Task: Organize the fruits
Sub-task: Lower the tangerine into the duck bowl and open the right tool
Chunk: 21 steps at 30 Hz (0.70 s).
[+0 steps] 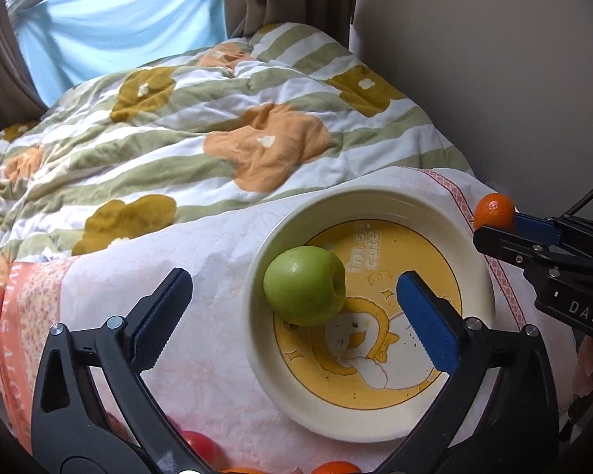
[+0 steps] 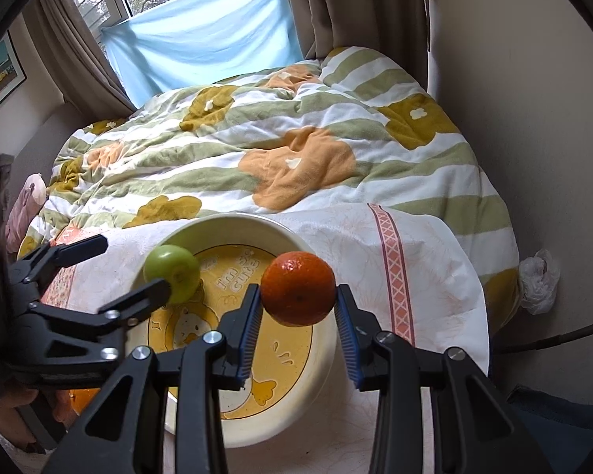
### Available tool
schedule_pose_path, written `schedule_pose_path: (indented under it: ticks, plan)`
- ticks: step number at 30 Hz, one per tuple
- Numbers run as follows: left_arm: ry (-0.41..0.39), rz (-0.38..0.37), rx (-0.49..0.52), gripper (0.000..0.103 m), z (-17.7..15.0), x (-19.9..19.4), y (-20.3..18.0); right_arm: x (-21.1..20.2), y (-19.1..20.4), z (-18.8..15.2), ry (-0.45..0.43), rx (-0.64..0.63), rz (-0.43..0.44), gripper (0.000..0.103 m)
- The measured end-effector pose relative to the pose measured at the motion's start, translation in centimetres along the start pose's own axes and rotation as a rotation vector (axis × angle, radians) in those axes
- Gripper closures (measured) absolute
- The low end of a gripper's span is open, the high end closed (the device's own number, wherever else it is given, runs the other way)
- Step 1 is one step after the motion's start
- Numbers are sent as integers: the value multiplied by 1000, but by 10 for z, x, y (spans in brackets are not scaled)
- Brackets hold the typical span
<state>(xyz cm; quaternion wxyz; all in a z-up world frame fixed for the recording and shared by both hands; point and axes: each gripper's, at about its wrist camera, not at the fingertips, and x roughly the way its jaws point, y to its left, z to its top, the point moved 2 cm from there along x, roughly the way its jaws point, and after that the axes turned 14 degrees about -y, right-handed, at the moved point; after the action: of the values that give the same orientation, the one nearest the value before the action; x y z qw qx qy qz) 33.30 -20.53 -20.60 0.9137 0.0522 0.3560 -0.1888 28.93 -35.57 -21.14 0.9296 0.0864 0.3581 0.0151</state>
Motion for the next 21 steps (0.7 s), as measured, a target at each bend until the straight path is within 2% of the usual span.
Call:
schedule_pose_path:
  ticks: [13,21]
  plan:
    - [6,50,-69,0,-18,-25,23,32,29,-5,42,-74,130,69]
    - [11,97,-80,0,-31,-30,31,56,34,-10,76,-146,165,69]
